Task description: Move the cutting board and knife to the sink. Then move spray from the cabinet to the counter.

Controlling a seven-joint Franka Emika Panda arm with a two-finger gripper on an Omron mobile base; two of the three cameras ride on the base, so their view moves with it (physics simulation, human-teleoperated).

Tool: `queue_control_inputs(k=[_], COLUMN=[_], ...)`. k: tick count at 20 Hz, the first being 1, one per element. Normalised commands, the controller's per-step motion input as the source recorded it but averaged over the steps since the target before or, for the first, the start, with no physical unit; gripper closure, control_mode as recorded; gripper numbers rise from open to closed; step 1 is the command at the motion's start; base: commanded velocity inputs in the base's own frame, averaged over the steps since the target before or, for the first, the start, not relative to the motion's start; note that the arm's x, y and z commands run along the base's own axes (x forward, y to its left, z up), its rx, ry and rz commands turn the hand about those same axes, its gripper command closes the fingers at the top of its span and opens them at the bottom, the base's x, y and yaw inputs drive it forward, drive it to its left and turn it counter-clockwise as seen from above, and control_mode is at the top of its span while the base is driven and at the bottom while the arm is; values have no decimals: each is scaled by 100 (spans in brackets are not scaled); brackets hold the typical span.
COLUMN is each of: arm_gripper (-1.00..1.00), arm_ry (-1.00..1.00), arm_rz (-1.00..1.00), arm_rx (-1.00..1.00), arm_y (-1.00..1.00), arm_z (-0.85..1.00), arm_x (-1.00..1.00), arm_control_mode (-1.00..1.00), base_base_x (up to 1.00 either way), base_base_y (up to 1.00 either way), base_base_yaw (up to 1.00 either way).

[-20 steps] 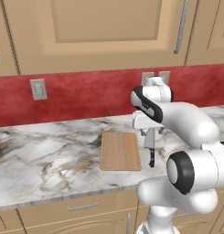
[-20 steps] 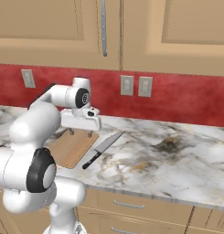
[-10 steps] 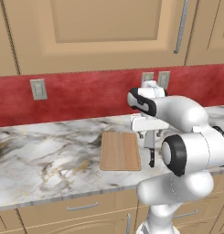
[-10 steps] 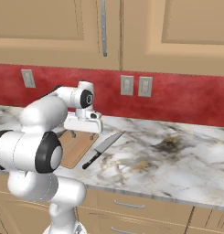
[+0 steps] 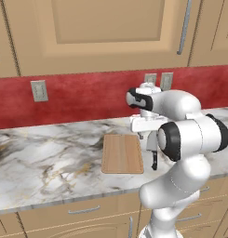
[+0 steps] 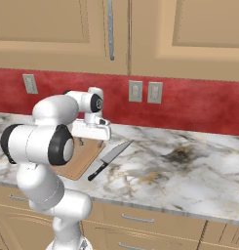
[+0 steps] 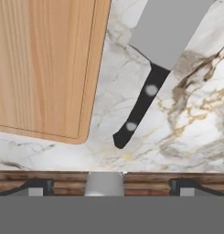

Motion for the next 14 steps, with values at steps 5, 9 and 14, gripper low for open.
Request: queue_control_inputs(k=[5,9,14], arm_gripper=[-100,-100,-100], arm_ry=[-3,-6,-13], arm_rz=[0,1,2], arm_rx=[0,1,1], arm_y=[4,3,3], arm_z=[-12,-28,-30], arm_x=[21,37,43], arm_control_mode=[-100,-100,-100], base_base_x=[0,0,0], base_base_y=[0,0,0], base_base_yaw=[0,0,0])
